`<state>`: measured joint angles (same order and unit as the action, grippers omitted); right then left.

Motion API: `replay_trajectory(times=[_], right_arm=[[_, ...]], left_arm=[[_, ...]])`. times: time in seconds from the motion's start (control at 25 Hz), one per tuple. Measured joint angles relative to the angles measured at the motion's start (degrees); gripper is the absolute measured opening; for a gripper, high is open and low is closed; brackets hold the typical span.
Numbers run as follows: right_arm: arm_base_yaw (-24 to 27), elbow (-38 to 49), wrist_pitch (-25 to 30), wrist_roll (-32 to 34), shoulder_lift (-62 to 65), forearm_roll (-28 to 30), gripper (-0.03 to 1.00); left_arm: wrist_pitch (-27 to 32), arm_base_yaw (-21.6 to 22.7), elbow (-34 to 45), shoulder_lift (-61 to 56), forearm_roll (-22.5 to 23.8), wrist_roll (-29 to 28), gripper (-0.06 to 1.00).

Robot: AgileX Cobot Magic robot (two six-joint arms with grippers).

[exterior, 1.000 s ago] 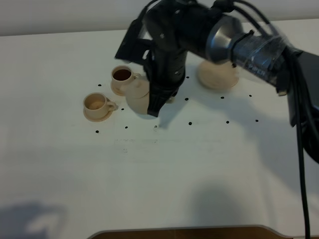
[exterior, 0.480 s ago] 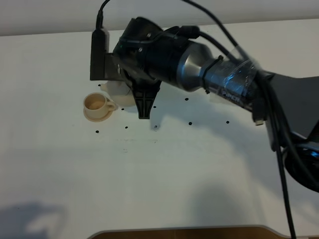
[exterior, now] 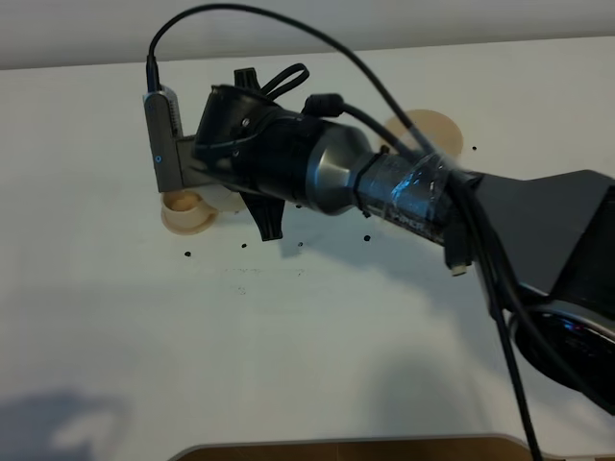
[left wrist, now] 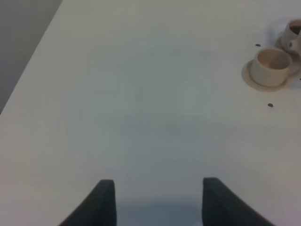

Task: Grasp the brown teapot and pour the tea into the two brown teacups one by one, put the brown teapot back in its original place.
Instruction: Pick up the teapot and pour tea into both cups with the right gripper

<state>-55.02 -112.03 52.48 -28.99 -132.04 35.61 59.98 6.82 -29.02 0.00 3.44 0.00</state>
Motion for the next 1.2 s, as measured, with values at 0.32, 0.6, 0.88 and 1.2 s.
replay_trajectory(times=[0.32,0.6,0.88,1.2], right_arm=[[0.0,-0.1,-1.6,0.0,-0.6,4.6,0.09],[0.0,-0.3,-2.7,0.0,-1.9,6.9,0.09],[0.0,-0.3,-3.3,0.0,-1.9,8.8,0.09],[-0.9,-0.3,-3.9,-0.5,-2.1,12.2,0.09]], left_arm=[[0.0,0.0,0.0,0.0,0.0,0.0,0.44],[0.0,0.0,0.0,0.0,0.0,0.0,0.44],[0.0,0.0,0.0,0.0,0.0,0.0,0.44],[0.0,0.0,0.0,0.0,0.0,0.0,0.44]])
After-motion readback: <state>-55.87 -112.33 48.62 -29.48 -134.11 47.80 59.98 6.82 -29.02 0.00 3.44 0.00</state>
